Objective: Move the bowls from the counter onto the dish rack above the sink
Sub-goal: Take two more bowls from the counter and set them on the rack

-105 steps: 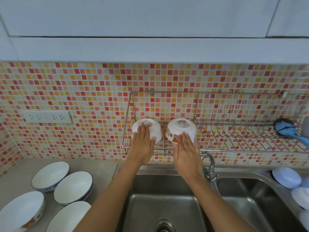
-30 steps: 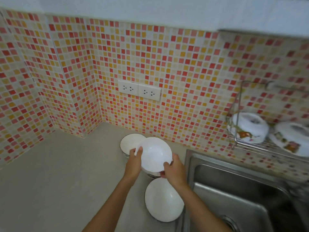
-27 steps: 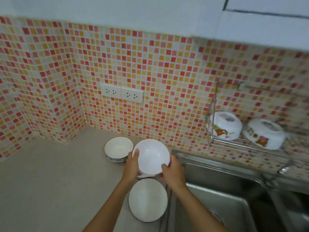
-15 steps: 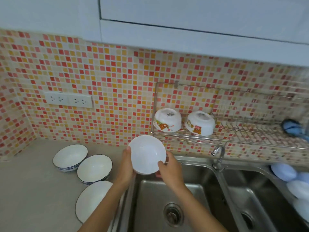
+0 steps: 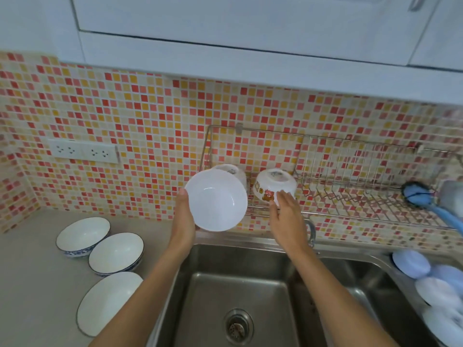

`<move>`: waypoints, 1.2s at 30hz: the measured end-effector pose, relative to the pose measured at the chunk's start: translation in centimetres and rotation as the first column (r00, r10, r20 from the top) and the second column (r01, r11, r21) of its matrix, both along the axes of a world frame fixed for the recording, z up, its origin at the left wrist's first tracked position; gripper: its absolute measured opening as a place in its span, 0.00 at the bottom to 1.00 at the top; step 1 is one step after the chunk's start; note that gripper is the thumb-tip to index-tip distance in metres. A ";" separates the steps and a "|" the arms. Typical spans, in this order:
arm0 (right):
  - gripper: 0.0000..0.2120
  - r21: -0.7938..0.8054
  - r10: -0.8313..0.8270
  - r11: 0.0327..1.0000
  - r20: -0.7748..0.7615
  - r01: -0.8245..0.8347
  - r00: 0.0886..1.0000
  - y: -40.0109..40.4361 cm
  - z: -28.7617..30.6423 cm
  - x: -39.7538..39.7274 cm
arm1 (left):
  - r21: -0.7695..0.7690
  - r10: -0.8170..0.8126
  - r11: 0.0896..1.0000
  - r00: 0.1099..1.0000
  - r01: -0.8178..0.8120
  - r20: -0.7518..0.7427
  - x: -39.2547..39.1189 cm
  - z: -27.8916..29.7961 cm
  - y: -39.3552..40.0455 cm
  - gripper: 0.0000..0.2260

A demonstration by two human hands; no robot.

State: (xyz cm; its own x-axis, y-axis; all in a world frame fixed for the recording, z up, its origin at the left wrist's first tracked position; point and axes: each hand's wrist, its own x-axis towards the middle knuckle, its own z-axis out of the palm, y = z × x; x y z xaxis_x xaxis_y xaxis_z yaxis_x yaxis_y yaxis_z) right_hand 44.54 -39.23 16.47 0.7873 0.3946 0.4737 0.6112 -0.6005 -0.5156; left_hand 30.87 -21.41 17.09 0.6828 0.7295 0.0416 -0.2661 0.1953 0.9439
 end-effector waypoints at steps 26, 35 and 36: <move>0.17 0.204 -0.188 0.975 0.549 0.088 0.814 -0.3 -6.8 5.7 | 0.929 0.056 -0.328 0.985 0.172 -0.163 19.3 2.8 -2.6 0.30; 0.18 0.200 -0.186 0.976 0.540 0.089 0.821 -0.1 -6.8 5.7 | 0.926 0.022 -0.241 0.955 0.292 -0.295 20.3 1.3 -1.5 0.35; 0.18 0.200 -0.187 0.976 0.539 0.090 0.822 0.0 -6.8 5.7 | 0.924 0.020 -0.249 0.955 0.290 -0.295 20.3 1.3 -1.6 0.35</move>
State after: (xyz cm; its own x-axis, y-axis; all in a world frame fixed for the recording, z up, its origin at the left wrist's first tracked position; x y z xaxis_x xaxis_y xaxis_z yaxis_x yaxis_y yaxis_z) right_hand 50.25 -39.26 9.63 0.4159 0.1831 0.8908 0.7381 -0.6401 -0.2131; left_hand 51.16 -23.04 18.37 0.8617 -0.2082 0.4627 -0.2493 -0.9680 0.0288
